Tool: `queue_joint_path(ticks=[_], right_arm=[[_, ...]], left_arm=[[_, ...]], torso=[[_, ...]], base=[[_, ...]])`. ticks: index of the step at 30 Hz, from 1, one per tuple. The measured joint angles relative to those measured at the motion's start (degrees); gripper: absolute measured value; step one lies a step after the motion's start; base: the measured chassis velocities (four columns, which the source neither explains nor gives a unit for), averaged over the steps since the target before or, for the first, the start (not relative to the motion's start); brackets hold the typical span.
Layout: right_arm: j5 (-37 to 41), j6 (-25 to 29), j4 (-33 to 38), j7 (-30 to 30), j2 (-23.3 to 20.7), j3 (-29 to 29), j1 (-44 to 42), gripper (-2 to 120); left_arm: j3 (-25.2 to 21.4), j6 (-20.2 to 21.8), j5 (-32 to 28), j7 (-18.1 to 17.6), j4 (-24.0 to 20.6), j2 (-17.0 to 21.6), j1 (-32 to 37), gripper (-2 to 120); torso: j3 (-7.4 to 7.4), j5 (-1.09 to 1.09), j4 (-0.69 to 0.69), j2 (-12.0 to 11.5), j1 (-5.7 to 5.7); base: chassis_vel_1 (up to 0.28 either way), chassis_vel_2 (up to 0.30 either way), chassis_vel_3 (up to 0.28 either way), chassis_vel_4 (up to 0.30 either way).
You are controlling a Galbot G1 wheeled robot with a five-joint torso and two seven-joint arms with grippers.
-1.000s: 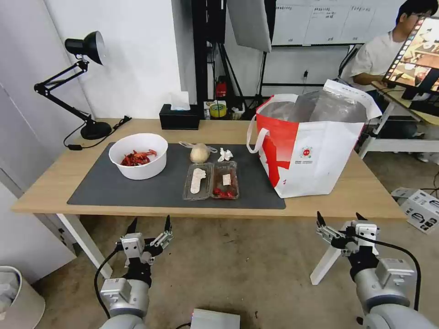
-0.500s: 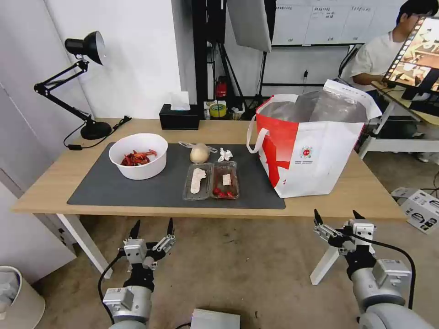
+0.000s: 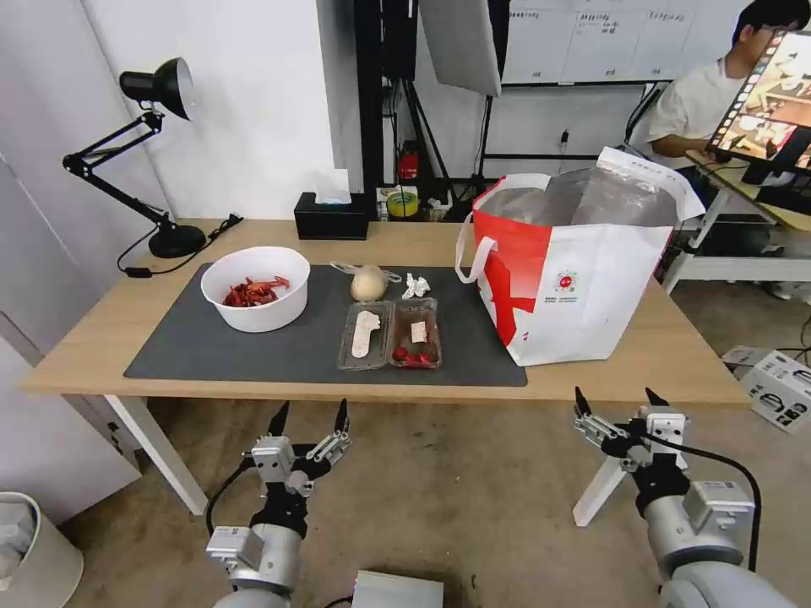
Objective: Pick up the trash from the table and place it into the takeout bag.
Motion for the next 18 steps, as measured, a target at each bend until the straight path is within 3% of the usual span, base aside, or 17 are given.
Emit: queue_joint_path(ticks=[7, 10, 11, 13, 15, 16, 18], right_arm=[[-0.3, 2.6, -0.9, -1.4, 0.0, -0.6, -0.1, 100], [-0.3, 2.8, -1.2, -1.4, -0.1, -0.6, -0.1, 100], [-0.3, 2.8, -1.2, -1.4, -0.1, -0.6, -0.1, 100], [-0.4, 2.8, -1.2, -1.4, -0.1, -0.6, -0.1, 100], [-0.4, 2.8, -1.2, -1.4, -0.1, -0.6, -0.1, 100], [-0.4, 2.8, -1.2, -1.3, 0.0, -0.6, -0.2, 100], [-0.4, 2.8, -1.2, -1.3, 0.0, -0.6, -0.2, 100]], left_arm=[[1.3, 0.0, -1.9, -0.1, -0.2, 0.8, -0.5, 100], [5.6, 5.2, -12.7, -4.3, -4.0, 1.8, -0.3, 100], [5.6, 5.2, -12.7, -4.3, -4.0, 1.8, -0.3, 100], [7.4, 9.3, -19.4, -7.2, -6.1, 1.8, -1.1, 100], [7.6, 9.9, -20.3, -7.6, -6.3, 1.8, -1.3, 100], [8.6, 13.4, -26.5, -10.2, -7.9, 1.7, -2.3, 100], [9.4, 17.1, -32.8, -13.5, -9.1, 1.7, -3.6, 100]], torso=[[0.0, 0.0, 0.0, 0.0, 0.0], [0.0, 0.0, 0.0, 0.0, 0.0], [0.0, 0.0, 0.0, 0.0, 0.0], [0.0, 0.0, 0.0, 0.0, 0.0], [0.0, 0.0, 0.0, 0.0, 0.0], [0.01, 0.0, 0.0, 0.0, 0.0], [0.01, 0.01, 0.0, 0.0, -0.01]], base=[[0.0, 0.0, 0.0, 0.0], [0.0, 0.0, 0.0, 0.0], [0.0, 0.0, 0.0, 0.0], [0.0, 0.0, 0.0, 0.0], [0.0, 0.0, 0.0, 0.0], [0.0, 0.0, 0.0, 0.0], [0.0, 0.0, 0.0, 0.0]])
